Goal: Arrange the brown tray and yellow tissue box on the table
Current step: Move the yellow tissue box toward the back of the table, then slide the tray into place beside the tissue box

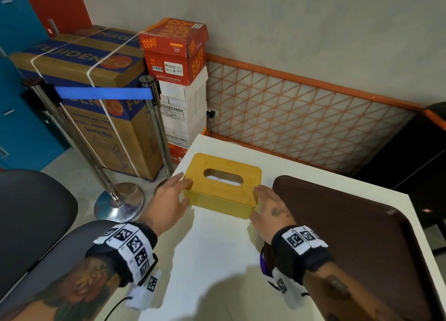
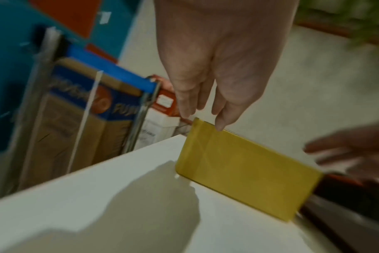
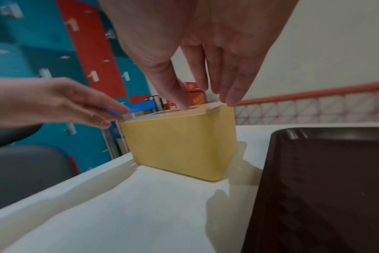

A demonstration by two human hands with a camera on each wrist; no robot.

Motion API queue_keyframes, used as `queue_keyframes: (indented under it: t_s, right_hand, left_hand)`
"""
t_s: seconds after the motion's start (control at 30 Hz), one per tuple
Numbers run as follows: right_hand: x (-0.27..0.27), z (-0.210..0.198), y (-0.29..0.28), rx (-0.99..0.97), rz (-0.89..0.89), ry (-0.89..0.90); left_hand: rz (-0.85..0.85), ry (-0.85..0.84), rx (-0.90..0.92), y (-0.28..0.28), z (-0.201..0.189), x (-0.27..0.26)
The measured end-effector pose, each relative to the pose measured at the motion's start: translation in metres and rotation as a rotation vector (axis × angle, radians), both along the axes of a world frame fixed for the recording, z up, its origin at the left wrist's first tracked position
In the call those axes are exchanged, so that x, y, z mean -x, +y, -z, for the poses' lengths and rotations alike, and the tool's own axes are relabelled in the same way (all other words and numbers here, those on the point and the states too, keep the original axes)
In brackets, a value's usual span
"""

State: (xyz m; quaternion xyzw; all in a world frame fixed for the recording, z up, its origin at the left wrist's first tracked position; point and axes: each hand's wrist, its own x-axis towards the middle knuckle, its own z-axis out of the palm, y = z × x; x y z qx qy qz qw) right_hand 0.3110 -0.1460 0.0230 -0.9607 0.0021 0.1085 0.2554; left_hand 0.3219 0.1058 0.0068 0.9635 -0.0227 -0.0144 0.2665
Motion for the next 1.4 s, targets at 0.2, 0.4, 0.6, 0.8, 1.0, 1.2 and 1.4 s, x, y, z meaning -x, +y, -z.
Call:
queue_keyframes:
  t_s: [0.2,0.4,0.6,0.8,1.0,1.2,1.4]
  right_hand:
    - [0.006,0.015,0.008,0.081,-0.073,0.087]
    - [-0.014,0.006,0.014,0.097,-0.099,0.127]
    - [-0.026,-0.004,0.013,0.101,-0.101,0.155]
    - [-0.002,-0.012,-0.023,-0.019,0.011,0.073]
    - [0.061,-0.009,-0.151,-0.016,0.478,-0.018]
    - [0.125,0.024,-0.283,0.250,0.745,0.184]
    - [0.152,0.058,-0.330,0.265,0.770,0.270]
  left_hand:
    - [0.126,0.006,-0.137,-0.004,0.011,0.006]
    - [0.158,0.054,-0.192,-0.003,0.002,-0.019]
    - [0.176,0.095,-0.216,-0.007,-0.003,-0.033]
    - [0.138,0.003,-0.121,-0.019,-0.007,-0.019]
    - [0.110,0.145,0.142,-0.075,0.010,0.033]
    - [0.086,0.410,0.269,-0.149,0.044,0.070]
    - [-0.062,0.510,0.433,-0.189,0.052,0.081]
